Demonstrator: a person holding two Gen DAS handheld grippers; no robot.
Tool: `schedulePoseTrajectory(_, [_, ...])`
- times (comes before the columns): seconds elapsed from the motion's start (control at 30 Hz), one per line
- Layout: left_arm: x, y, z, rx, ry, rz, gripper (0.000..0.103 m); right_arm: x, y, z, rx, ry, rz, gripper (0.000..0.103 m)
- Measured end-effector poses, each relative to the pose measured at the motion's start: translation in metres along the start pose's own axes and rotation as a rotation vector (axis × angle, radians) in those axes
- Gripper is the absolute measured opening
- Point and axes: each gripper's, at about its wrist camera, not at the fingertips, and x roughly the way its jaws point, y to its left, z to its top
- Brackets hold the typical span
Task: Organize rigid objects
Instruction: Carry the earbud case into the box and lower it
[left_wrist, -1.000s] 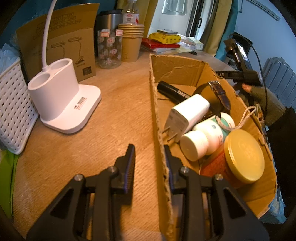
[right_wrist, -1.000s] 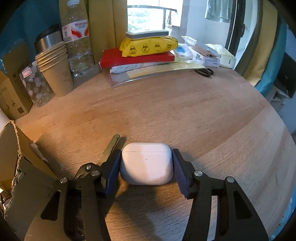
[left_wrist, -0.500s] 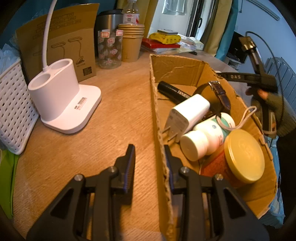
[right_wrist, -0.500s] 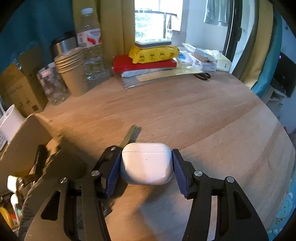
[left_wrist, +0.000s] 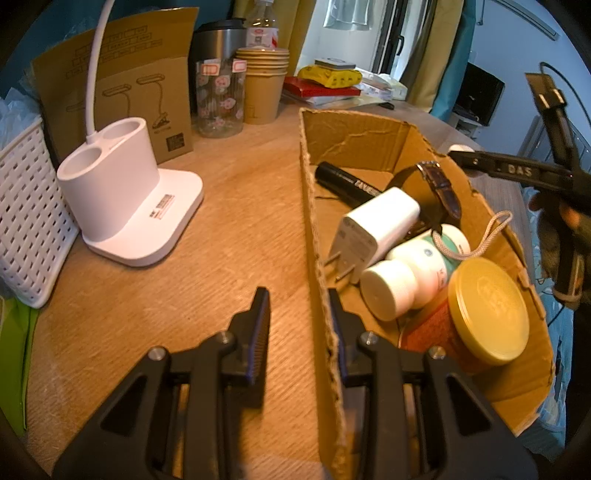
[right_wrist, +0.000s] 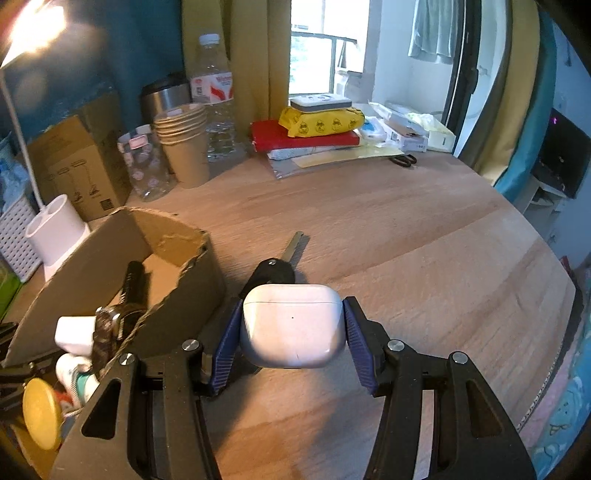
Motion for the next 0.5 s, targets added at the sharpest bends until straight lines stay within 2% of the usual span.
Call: schedulePoseTrajectory(0.5, [0.0, 0.0, 0.0, 0.0, 0.0, -0.001, 0.032, -0.034, 0.027, -0.008, -0.021, -0.03, 0.01, 0.057])
